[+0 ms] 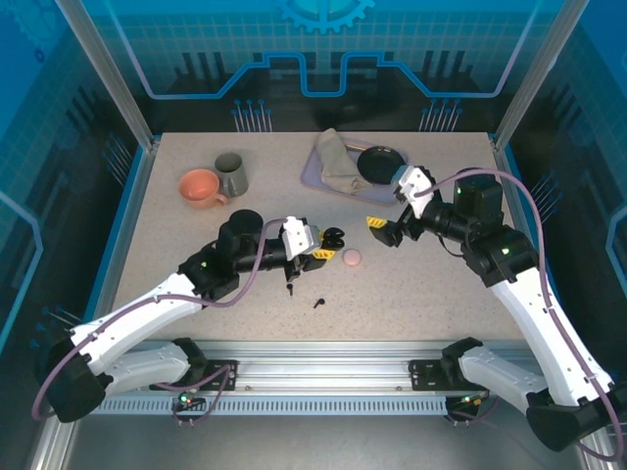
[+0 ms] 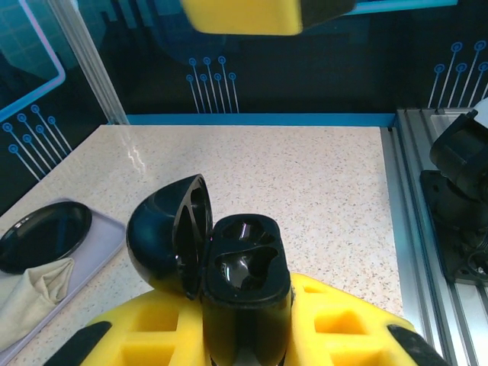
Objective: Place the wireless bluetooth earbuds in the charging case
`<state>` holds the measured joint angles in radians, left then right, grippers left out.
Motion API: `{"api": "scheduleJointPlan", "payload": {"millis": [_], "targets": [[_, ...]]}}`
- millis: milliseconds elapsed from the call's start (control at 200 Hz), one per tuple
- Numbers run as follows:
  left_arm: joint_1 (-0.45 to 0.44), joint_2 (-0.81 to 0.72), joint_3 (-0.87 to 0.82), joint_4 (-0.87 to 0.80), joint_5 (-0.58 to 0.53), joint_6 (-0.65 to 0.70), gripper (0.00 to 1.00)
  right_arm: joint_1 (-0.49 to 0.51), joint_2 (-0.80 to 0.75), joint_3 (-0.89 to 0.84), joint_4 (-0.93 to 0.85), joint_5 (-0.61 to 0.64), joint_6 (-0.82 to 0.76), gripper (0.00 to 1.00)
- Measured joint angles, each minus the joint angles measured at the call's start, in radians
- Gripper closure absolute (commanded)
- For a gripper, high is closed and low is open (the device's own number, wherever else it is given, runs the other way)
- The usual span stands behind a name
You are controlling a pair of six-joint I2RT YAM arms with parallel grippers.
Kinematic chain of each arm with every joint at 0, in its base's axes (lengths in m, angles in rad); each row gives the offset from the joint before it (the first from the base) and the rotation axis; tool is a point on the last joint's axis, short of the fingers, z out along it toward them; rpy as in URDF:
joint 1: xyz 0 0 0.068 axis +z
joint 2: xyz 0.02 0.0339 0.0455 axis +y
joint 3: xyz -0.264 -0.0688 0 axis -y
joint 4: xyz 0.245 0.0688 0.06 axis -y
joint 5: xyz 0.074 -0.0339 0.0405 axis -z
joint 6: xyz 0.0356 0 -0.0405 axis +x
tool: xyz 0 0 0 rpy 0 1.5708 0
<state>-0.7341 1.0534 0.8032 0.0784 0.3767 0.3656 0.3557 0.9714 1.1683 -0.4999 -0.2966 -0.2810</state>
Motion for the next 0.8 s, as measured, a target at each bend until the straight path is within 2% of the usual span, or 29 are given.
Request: {"api": "scheduleJointPlan", "payload": {"millis": [125, 230, 410, 530, 620, 800], "targets": [[0.016, -0.059, -0.052, 0.032, -0.018, -0.01, 1.0, -0.043, 0.016, 0.0, -0.041, 0.08, 0.134, 0.0], [0.083, -0.115, -0.103, 0.054, -0.017, -0.048, 1.0, -0.052, 0.041, 0.0, -0.097, 0.101, 0.232, 0.02], [0.227, -0.217, -0.186, 0.086, -0.014, -0.115, 1.0, -0.053, 0.07, -0.021, -0.188, 0.101, 0.438, 0.18], [0.274, -0.286, -0.224, 0.084, -0.014, -0.136, 1.0, -0.038, 0.075, -0.085, -0.213, 0.085, 0.589, 0.29], [0.29, -0.326, -0.23, 0.073, -0.02, -0.144, 1.0, 0.007, 0.093, -0.145, -0.209, 0.072, 0.709, 0.34], [0.294, -0.403, -0.23, 0.024, -0.05, -0.155, 1.0, 0.188, 0.202, -0.187, -0.183, 0.095, 0.881, 0.4]]}}
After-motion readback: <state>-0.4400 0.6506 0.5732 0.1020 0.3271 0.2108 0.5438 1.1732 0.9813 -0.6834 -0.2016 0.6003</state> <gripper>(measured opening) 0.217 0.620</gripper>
